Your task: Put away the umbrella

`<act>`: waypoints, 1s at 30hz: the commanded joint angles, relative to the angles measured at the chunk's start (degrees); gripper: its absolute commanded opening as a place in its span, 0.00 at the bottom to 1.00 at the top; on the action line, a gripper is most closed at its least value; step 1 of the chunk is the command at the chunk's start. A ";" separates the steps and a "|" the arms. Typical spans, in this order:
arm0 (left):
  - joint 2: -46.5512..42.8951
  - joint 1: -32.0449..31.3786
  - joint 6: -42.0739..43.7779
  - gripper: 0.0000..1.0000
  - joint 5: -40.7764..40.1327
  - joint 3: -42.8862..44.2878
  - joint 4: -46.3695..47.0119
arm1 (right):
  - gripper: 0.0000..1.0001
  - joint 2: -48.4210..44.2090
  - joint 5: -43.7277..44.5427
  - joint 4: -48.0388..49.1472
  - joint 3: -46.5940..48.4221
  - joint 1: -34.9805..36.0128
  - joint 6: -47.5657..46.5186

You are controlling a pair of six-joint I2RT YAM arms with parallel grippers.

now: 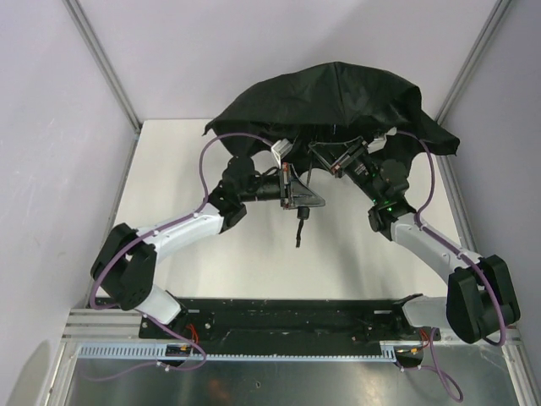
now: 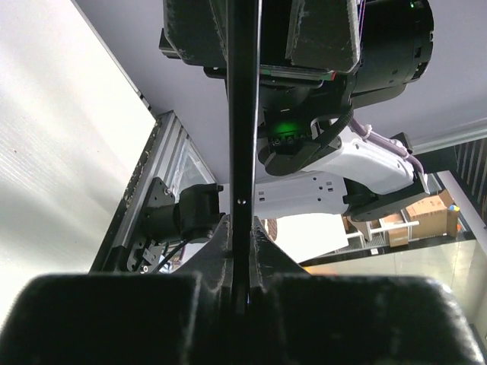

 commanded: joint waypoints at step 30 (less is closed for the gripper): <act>-13.16 -1.64 14.70 0.66 -8.00 -10.84 -1.55 | 0.00 1.58 -4.99 13.11 3.71 -2.76 -5.72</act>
